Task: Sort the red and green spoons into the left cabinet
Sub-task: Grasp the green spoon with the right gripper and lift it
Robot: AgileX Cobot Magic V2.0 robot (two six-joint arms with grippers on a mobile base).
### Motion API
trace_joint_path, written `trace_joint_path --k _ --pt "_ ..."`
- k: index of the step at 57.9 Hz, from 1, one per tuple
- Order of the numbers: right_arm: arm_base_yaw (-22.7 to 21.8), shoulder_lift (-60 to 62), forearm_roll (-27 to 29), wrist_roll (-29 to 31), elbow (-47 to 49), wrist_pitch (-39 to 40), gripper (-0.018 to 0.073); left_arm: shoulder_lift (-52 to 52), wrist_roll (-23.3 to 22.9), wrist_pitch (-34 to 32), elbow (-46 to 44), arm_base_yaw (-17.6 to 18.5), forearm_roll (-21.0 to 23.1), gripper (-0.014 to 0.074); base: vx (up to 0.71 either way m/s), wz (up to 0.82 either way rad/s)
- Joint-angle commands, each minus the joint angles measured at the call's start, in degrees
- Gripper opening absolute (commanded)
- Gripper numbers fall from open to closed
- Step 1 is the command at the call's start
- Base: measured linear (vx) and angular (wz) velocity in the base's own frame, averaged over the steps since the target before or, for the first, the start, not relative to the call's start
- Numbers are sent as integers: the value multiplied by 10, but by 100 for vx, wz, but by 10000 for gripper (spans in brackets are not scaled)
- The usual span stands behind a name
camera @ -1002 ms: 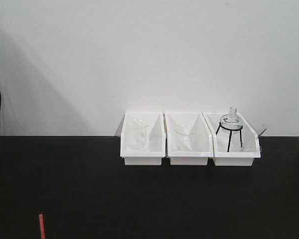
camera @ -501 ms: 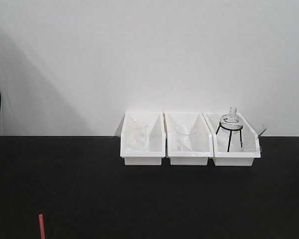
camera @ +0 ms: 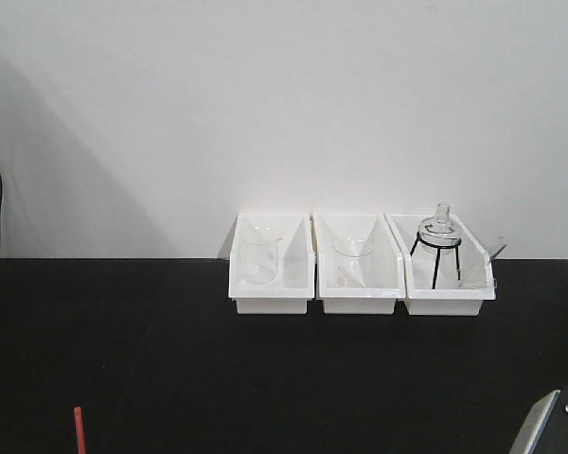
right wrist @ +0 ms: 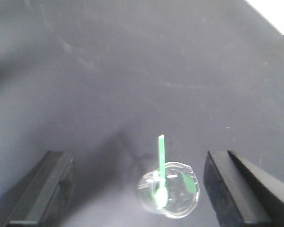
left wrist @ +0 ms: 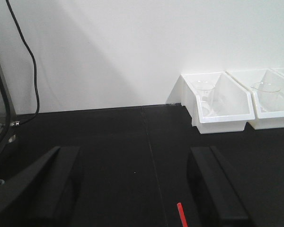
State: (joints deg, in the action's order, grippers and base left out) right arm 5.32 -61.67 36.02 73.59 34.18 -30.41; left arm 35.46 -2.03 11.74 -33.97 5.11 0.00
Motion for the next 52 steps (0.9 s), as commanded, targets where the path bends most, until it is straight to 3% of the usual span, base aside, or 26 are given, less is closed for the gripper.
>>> trace_joint_path --k 1,22,39,46,52 --pt "-3 -16 24 16 16 56 594 3 -8 -43 -22 0 0 579 0 0" --pt "-3 -113 64 33 16 127 593 3 -8 -40 -22 0 0 579 0 0" --pt "-3 -171 195 165 16 134 577 3 -8 -38 -22 0 0 579 0 0" --pt "-3 -181 243 209 16 134 503 3 -8 -37 -22 0 0 579 0 0" --pt "-3 -182 256 219 16 138 368 3 -8 -37 -22 0 0 579 0 0"
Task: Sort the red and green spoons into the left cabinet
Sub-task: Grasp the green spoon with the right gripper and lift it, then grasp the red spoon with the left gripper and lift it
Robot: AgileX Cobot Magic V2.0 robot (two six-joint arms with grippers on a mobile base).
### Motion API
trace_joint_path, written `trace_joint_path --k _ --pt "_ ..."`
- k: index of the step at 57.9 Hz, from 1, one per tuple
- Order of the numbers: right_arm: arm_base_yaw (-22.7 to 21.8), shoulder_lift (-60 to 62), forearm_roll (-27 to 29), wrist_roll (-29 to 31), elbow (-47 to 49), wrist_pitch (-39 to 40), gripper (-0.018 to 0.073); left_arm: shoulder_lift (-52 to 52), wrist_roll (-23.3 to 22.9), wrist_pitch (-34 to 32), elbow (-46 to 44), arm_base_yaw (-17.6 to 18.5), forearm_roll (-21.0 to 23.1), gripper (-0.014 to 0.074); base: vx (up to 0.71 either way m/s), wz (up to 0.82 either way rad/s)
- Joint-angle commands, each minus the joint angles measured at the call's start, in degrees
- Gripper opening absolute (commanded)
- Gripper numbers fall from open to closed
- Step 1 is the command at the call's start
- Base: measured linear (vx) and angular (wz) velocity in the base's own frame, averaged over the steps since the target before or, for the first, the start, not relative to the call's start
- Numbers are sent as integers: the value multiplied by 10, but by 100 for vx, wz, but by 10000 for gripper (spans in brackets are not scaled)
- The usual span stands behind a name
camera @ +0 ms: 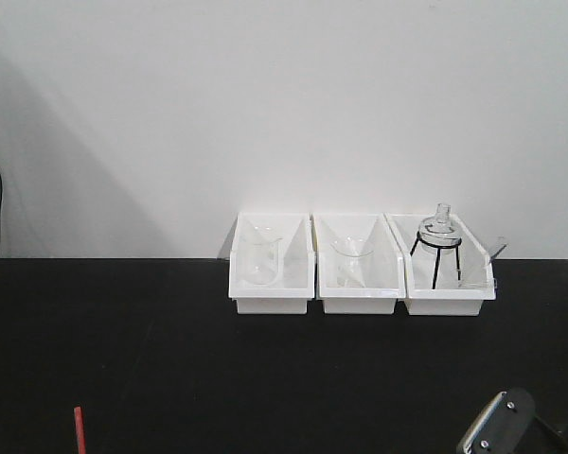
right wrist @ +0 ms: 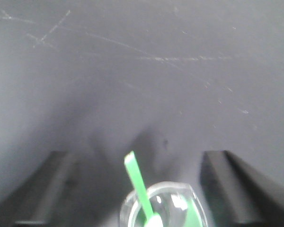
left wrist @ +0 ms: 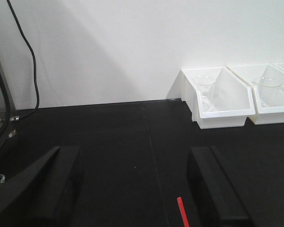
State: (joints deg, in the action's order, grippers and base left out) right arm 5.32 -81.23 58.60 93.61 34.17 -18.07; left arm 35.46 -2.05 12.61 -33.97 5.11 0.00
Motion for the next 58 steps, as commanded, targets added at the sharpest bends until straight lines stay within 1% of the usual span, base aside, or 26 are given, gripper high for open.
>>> trace_joint_path --k 1,3,6,11,12,13,31,44,50,58 --pt "-3 14 30 19 16 15 344 3 -7 -46 -22 0 0 579 0 0" --pt "-3 14 30 19 16 16 292 3 -7 -46 -22 0 0 579 0 0" --pt "-3 14 30 19 16 18 183 3 -7 -46 -22 0 0 579 0 0" --pt "-3 14 27 19 16 19 47 3 -7 -46 -22 0 0 579 0 0" --pt "-3 14 27 19 16 20 -3 3 -7 -46 -22 0 0 579 0 0" --pt "-3 14 27 18 16 21 -15 3 -7 -46 -22 0 0 579 0 0" --pt "-3 23 28 21 19 27 -8 3 -7 -46 -22 0 0 579 0 0" --pt "-3 75 30 18 25 41 -8 3 -7 -46 -22 0 0 579 0 0" --pt "-3 110 47 2 40 43 -7 3 -9 -41 -22 0 0 579 0 0" --pt "-3 164 101 -26 65 43 -5 3 -20 -8 -22 0 3 579 0 0"
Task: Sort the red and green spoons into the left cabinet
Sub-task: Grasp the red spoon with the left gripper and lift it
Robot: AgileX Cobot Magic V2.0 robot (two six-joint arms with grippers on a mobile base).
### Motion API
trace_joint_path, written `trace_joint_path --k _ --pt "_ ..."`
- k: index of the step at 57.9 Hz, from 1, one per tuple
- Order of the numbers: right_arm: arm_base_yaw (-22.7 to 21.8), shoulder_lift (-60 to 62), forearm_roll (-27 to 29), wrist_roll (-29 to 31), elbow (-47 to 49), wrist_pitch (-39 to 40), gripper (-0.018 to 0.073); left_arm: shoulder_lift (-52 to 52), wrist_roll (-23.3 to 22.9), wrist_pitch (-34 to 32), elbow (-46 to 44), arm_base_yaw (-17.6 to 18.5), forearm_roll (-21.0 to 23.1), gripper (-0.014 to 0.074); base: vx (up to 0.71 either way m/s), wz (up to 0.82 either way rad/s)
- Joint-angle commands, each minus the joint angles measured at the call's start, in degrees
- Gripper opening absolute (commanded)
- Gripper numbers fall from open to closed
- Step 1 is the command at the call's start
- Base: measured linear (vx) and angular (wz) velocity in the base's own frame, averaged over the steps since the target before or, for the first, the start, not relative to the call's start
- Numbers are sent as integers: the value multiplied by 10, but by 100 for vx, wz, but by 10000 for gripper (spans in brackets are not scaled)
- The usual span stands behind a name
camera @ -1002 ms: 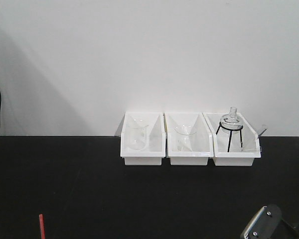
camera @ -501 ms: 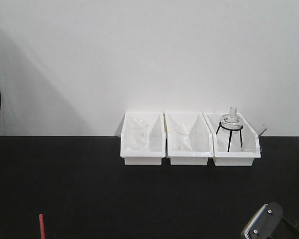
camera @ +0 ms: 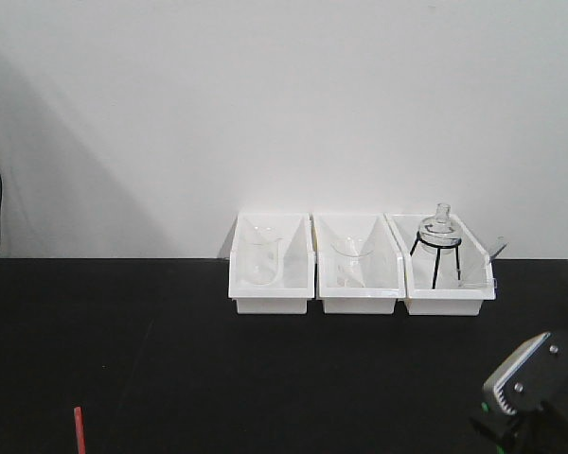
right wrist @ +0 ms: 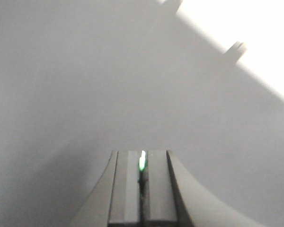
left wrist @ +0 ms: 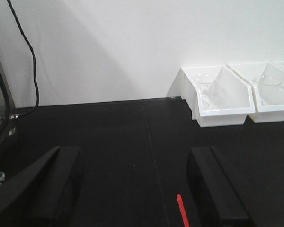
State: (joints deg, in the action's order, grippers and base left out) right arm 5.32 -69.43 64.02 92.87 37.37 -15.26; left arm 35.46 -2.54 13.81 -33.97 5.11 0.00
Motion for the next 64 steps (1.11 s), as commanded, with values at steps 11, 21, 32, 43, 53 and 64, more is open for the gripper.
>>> trace_joint_path --k 11,21,32,43,53,64 --pt "-3 98 124 -19 50 15 -4 25 -52 96 -22 0 20 579 0 0" --pt "-3 109 132 -19 51 4 -4 101 -27 116 -22 0 111 579 0 0" --pt "-3 109 132 -19 51 -5 -4 212 72 89 -44 0 263 579 0 0" --pt "-3 109 132 -19 51 -5 -4 329 152 87 -100 0 330 579 0 0" --pt "-3 109 132 -19 51 -3 -4 412 159 85 -149 0 333 579 0 0" --pt "-3 109 132 -15 51 -1 -4 490 159 79 -189 0 333 579 0 0"
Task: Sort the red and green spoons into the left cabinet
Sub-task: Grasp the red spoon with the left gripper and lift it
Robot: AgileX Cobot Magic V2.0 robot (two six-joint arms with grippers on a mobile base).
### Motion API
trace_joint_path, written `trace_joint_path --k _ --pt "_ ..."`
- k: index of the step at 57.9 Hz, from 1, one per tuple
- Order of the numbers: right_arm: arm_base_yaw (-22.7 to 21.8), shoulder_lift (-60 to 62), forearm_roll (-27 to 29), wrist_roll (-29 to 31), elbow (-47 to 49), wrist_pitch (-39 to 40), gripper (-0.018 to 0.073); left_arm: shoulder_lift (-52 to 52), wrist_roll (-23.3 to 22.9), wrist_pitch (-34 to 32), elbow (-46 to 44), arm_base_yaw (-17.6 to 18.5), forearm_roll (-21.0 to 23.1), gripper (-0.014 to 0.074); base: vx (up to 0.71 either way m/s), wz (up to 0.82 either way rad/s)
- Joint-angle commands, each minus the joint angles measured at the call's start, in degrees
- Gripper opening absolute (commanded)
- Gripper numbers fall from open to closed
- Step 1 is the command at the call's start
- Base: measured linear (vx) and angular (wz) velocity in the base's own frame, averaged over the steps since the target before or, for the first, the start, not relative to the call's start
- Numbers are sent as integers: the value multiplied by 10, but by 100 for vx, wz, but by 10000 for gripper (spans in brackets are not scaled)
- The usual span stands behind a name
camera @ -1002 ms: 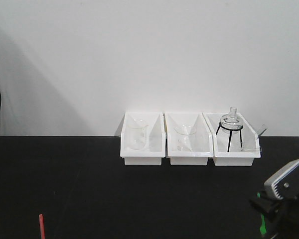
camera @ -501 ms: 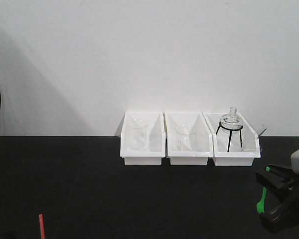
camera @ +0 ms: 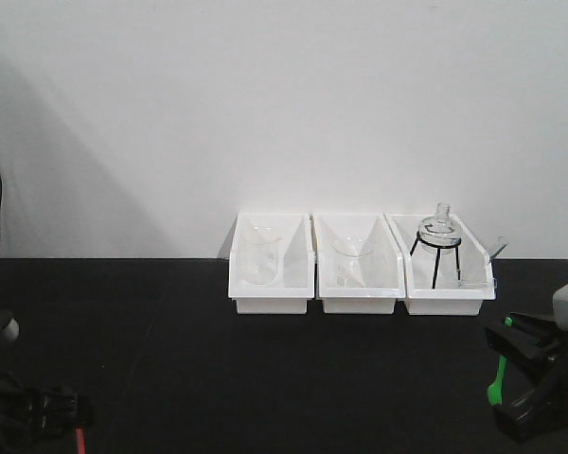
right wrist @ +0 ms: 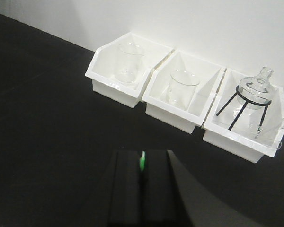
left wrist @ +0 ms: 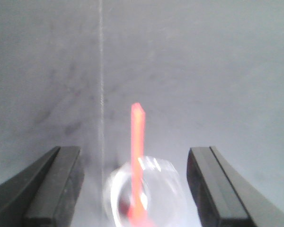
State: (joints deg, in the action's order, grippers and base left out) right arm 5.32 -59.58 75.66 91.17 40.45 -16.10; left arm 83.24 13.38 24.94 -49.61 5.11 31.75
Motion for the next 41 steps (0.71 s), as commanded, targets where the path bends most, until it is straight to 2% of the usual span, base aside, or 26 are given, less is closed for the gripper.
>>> trace_joint_path --k 1,10,23,28,36,41 --pt "-3 11 16 2 20 8 -4 18 0 -33 -34 0 15 579 0 0" --pt "-3 11 16 2 20 12 -4 70 3 -42 -61 0 17 579 0 0" --pt "-3 11 16 2 20 28 -4 100 4 -22 -72 1 46 551 0 0" --pt "-3 11 16 2 20 31 -4 100 7 -19 -72 7 45 505 0 0" --pt "-3 11 16 2 20 32 -4 100 19 -17 -72 19 45 381 0 0" --pt "-3 11 16 2 20 32 -4 100 19 -14 -72 23 45 267 0 0"
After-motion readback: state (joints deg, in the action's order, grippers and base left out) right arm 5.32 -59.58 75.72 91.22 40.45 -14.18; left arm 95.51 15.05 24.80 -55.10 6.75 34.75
